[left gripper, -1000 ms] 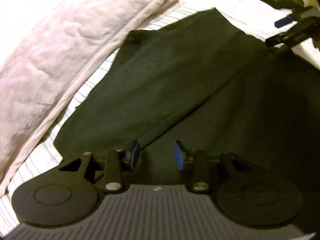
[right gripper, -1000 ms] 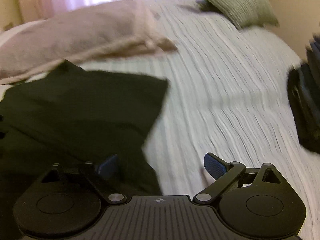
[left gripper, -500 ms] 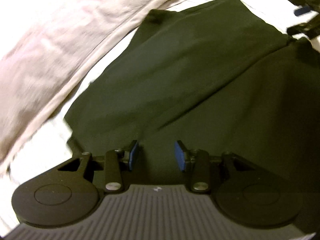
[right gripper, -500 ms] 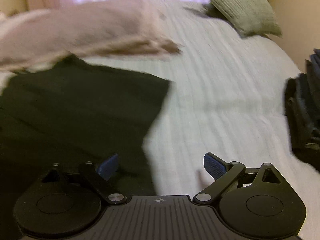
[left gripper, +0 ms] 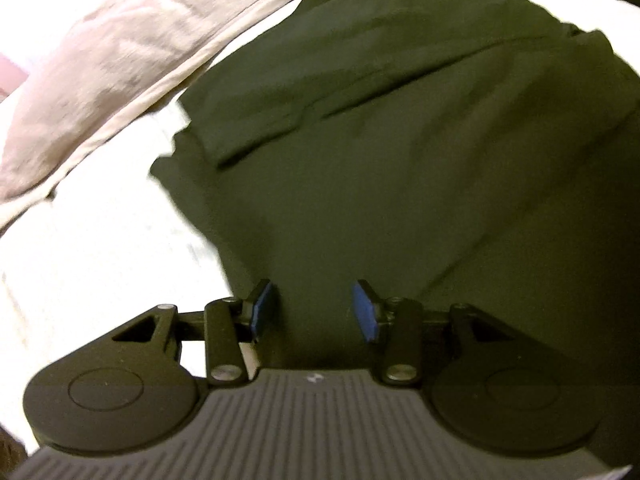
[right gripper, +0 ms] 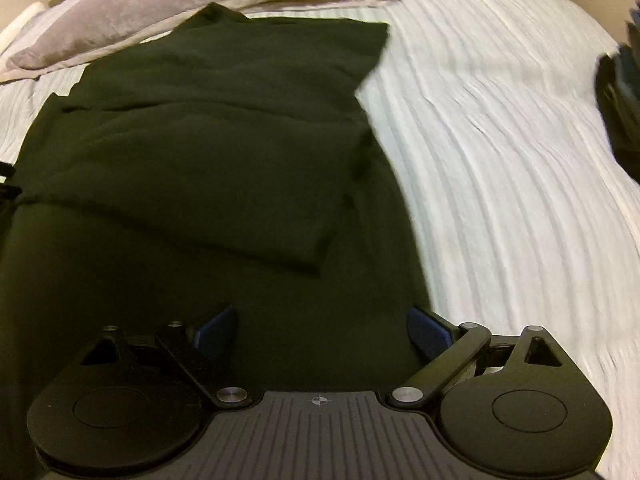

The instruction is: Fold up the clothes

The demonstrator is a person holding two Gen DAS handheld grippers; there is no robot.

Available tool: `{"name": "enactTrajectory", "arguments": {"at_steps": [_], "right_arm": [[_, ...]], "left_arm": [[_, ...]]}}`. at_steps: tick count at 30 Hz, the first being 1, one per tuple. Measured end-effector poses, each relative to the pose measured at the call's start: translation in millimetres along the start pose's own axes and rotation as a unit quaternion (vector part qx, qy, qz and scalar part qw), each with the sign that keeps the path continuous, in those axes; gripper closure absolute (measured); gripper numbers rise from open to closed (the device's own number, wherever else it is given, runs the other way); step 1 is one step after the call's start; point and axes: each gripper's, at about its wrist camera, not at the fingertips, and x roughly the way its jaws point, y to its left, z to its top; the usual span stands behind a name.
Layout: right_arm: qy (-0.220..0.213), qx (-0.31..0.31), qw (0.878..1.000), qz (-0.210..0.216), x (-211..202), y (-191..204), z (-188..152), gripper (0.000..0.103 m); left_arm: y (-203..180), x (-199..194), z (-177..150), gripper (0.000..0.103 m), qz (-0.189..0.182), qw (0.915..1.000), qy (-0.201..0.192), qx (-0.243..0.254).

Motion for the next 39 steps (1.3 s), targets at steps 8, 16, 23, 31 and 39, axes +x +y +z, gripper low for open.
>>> {"name": "enactTrajectory", "arguments": {"at_steps": [8,16,23,31,39], "right_arm": [[0.045,-0.052,0.998,0.001,-19,-17,-48,0.007],[0.049,-0.069,0.994,-0.072,-41,4,-80,0.007],[0.011,-0.065,0.989,-0.134,-76,74,-124,0.007],[0.003,-0.117,0.989,-0.088,-100,136,-157,0.007],[0.002,-0.119,0.99,-0.076,-107,148,-175,0.007]], "left_arm": [[-42,-42,-59,0.055,0.045,0.9985,0.029,0.002],[-112,-85,-136,0.055,0.01,0.997,0.021,0.074],[-138,-120,-216,0.054,-0.019,0.9844,-0.044,0.169],[-157,-156,-303,0.053,0.003,0.9436,-0.116,0.31],[-193,-146,-342,0.045,0.039,0.8434,-0.214,0.491]]}}
